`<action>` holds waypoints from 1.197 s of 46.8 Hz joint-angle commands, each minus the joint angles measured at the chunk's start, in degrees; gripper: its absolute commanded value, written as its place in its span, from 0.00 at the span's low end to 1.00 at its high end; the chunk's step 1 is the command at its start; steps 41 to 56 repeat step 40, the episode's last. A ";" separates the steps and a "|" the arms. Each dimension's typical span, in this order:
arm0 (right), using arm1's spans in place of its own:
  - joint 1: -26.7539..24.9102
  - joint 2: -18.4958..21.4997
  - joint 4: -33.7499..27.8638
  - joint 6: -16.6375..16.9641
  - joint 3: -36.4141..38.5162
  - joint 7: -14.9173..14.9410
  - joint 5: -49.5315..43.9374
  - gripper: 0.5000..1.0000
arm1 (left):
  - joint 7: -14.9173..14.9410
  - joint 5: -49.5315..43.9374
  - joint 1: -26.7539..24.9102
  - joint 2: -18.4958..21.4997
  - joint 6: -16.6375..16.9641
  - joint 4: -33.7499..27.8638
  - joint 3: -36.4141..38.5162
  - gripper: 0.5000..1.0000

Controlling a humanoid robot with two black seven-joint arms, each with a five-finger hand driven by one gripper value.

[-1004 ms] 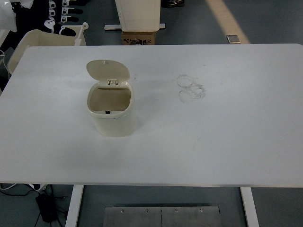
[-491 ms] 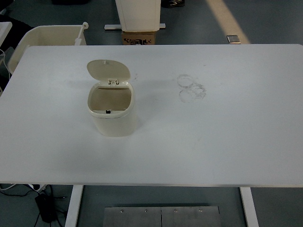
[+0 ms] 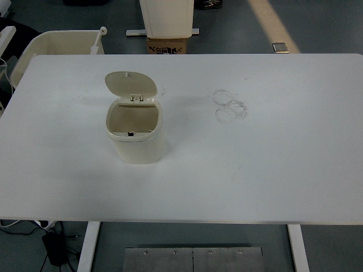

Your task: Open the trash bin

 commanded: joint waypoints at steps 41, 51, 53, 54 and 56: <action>0.00 0.01 0.01 0.01 0.00 0.01 0.04 0.98 | 0.07 0.75 9.60 -10.50 -0.60 8.08 -4.08 1.00; 0.00 0.01 0.01 0.01 0.00 0.01 0.04 0.98 | 0.07 0.75 9.60 -10.50 -0.60 8.08 -4.08 1.00; 0.00 0.01 0.01 0.01 0.00 0.01 0.04 0.98 | 0.07 0.75 9.60 -10.50 -0.60 8.08 -4.08 1.00; 0.00 0.01 0.01 0.01 0.00 0.01 0.04 0.98 | 0.07 0.75 9.60 -10.50 -0.60 8.08 -4.08 1.00; 0.00 0.01 0.01 0.01 0.00 0.01 0.04 0.98 | 0.07 0.75 9.60 -10.50 -0.60 8.08 -4.08 1.00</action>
